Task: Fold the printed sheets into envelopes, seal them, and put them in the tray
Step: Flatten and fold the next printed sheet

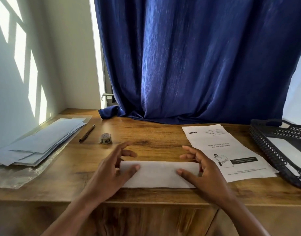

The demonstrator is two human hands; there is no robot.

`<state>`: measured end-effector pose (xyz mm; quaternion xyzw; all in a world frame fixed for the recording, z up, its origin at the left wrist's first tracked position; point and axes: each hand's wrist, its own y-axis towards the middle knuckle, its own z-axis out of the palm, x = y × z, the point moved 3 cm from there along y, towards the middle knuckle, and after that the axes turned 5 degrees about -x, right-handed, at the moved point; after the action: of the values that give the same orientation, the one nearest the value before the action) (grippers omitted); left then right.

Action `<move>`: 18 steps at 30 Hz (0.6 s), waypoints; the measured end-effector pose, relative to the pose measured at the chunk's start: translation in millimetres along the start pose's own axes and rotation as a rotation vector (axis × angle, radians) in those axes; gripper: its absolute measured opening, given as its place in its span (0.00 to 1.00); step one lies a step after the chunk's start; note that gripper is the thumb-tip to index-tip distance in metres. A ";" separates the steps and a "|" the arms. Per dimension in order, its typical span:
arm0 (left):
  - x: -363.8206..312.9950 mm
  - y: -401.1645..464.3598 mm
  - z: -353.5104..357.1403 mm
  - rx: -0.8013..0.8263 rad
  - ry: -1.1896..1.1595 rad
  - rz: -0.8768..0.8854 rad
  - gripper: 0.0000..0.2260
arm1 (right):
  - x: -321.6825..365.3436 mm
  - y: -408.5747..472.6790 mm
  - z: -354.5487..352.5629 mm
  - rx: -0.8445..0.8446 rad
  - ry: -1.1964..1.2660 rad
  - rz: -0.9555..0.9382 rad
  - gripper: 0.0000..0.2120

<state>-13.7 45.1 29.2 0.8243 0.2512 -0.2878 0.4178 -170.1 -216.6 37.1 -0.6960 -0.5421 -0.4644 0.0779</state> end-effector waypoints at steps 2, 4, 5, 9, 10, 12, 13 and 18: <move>8.2 6.5 4.6 -0.042 0.056 -0.019 0.32 | -4.8 2.8 3.8 -0.057 -0.079 0.025 0.37; 14.7 9.1 10.1 -0.038 0.154 -0.034 0.35 | -9.3 3.0 8.8 -0.063 -0.206 0.021 0.38; 17.7 8.9 13.1 -0.020 0.206 -0.045 0.37 | -11.0 2.7 11.5 -0.046 -0.284 0.006 0.38; 19.2 6.1 19.4 0.052 0.355 -0.077 0.38 | -13.1 1.6 16.7 0.026 -0.416 0.013 0.35; 16.2 5.3 19.7 0.060 0.387 -0.065 0.36 | -11.8 1.0 16.9 0.025 -0.437 0.004 0.33; 6.1 2.3 21.5 0.057 0.472 -0.002 0.32 | -4.0 -0.8 18.6 0.006 -0.502 -0.048 0.28; -0.2 0.0 24.2 0.065 0.510 0.036 0.31 | 2.9 -2.1 21.4 0.001 -0.524 -0.081 0.26; -22.5 -20.6 56.5 0.378 0.628 0.126 0.32 | 36.8 -17.6 67.6 0.242 -0.624 -0.247 0.32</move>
<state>-58.1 4.9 6.0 0.9490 0.2581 -0.0361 0.1775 -147.3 -143.1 19.4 -0.7194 -0.6708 -0.1679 -0.0663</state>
